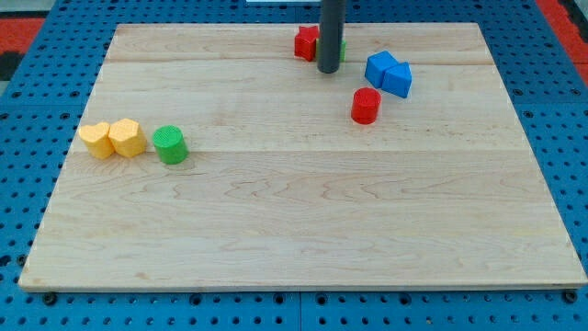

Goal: Move the green circle towards center left

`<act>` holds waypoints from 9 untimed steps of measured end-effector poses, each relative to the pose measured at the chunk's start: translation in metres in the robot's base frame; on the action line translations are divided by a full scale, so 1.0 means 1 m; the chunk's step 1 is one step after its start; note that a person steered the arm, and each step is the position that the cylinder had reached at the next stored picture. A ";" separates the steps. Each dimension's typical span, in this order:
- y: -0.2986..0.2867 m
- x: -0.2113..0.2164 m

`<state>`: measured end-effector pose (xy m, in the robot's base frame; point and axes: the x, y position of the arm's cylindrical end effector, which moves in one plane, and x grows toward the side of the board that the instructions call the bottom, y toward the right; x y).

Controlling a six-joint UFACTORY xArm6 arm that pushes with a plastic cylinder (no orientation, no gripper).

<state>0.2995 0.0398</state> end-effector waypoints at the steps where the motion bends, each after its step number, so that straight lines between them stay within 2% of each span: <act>1: -0.050 0.046; 2: -0.087 0.121; 3: -0.100 0.221; 4: -0.183 0.209; 5: -0.197 0.158; 7: -0.157 0.085; 8: -0.144 0.081; 9: -0.146 0.135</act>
<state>0.4340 -0.1066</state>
